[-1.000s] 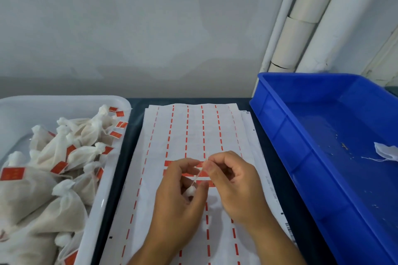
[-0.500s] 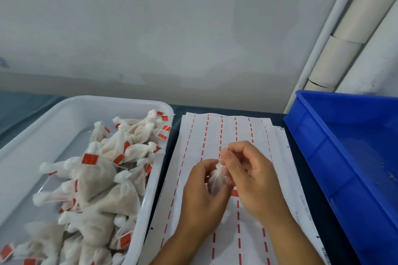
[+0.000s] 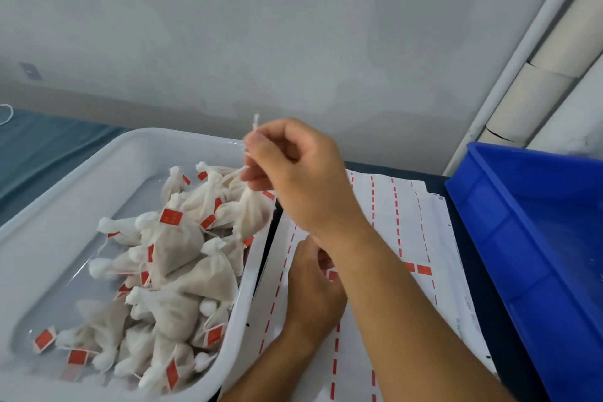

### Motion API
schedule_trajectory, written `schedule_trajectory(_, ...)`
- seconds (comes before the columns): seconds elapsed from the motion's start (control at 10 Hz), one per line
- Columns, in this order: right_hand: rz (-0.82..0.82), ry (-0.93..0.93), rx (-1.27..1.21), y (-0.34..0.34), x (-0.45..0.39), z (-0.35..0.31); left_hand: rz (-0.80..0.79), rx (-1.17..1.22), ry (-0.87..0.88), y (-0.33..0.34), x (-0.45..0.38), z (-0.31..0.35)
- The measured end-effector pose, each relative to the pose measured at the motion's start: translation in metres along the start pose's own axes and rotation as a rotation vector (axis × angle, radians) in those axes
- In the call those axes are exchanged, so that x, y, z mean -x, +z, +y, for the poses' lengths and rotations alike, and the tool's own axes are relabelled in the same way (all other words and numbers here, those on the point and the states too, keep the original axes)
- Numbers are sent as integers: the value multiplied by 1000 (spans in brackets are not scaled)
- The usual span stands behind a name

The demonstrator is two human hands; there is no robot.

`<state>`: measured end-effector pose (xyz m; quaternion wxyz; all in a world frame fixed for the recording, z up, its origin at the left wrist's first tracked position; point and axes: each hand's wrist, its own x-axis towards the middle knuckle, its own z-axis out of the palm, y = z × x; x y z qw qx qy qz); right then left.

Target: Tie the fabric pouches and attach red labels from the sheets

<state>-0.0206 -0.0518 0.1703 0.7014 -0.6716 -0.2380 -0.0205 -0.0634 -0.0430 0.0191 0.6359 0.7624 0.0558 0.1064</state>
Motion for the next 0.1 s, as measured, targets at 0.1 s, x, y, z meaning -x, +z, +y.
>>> schedule_trajectory(0.1,-45,43,36,18,-9,0,1,20,-12,-1,3,1)
